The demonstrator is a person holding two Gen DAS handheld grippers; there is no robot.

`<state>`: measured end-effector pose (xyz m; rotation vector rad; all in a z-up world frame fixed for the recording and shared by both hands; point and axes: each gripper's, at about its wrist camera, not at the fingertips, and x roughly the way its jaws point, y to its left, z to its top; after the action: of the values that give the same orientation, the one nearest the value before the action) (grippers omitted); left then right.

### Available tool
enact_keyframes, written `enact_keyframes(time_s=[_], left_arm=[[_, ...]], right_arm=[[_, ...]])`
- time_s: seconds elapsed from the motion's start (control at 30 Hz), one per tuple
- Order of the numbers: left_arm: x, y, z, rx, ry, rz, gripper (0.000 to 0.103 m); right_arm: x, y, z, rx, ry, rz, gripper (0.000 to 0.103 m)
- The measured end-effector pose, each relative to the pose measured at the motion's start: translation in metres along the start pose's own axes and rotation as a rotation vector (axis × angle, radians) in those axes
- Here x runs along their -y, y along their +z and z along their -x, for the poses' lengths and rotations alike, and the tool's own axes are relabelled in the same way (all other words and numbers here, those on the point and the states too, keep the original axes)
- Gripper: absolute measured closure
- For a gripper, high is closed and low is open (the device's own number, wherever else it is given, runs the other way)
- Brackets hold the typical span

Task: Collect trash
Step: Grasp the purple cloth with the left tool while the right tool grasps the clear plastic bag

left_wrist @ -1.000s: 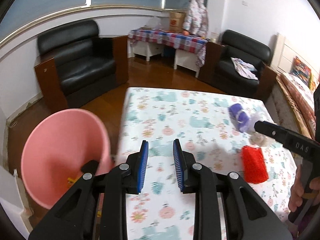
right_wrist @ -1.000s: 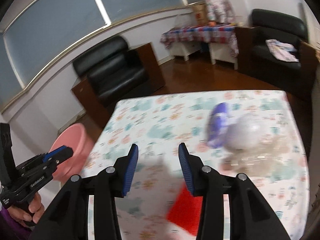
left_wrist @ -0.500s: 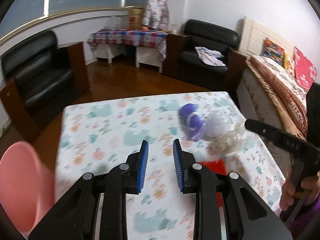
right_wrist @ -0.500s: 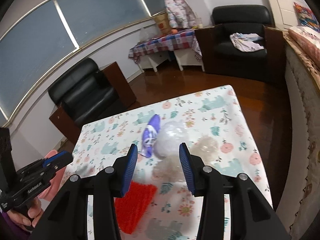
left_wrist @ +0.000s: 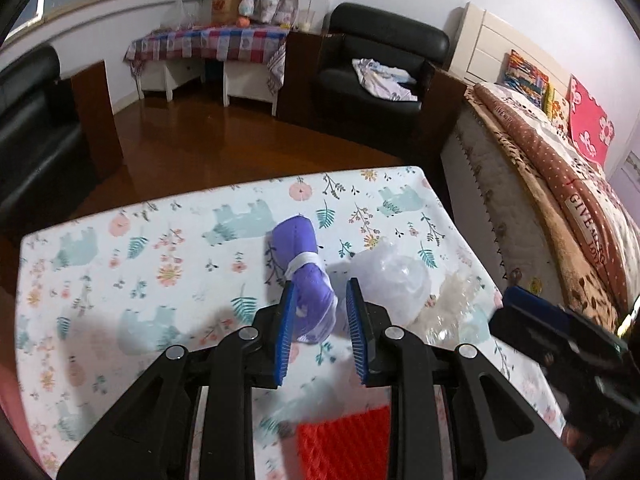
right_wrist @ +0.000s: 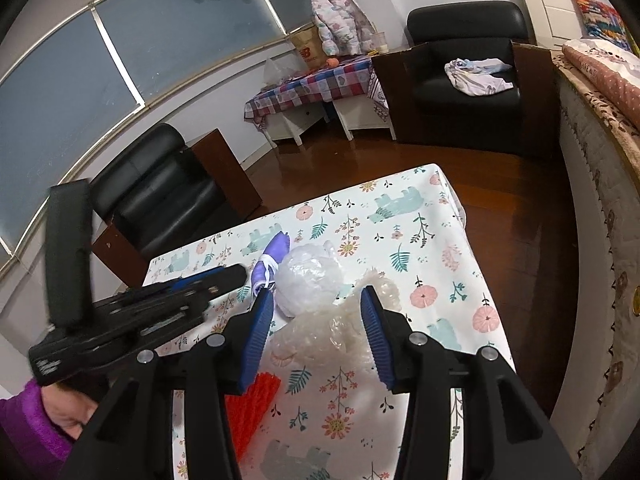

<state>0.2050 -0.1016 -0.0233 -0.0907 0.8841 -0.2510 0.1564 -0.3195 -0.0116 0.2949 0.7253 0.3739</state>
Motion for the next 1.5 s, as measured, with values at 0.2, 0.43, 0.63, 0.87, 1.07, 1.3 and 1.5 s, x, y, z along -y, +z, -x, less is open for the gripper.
enact_keyframes(time_s=[0.2,0.43,0.63,0.87,1.07,1.3,1.5], left_arm=[[-0.005,-0.001,-0.019,-0.020,0.019,0.009,0.078],[-0.010,-0.009,-0.011,0.005,0.005,-0.003,0.089],[-0.004,-0.011,-0.005,0.001,0.021,-0.031,0.089],[-0.003,-0.012,-0.010,-0.011,0.030,-0.063,0.089],[-0.006,-0.015,-0.007,0.002,0.005,-0.050,0.092],[-0.015,-0.014,0.022,0.066,0.001,-0.025,0.092],[-0.025,-0.020,0.041,0.085,0.006,0.002,0.092]], right_arm=[[-0.003,0.002,-0.007,-0.013,0.011,0.008,0.057],[-0.011,0.007,-0.018,-0.028,0.029,0.030,0.056],[-0.018,0.013,-0.029,-0.034,0.020,0.051,0.054],[-0.015,0.014,-0.039,-0.058,-0.003,0.056,0.054],[-0.015,0.016,-0.046,-0.073,0.000,0.052,0.054],[-0.021,0.023,-0.055,-0.084,0.000,0.073,0.054],[-0.018,0.022,-0.076,-0.130,-0.061,0.063,0.054]])
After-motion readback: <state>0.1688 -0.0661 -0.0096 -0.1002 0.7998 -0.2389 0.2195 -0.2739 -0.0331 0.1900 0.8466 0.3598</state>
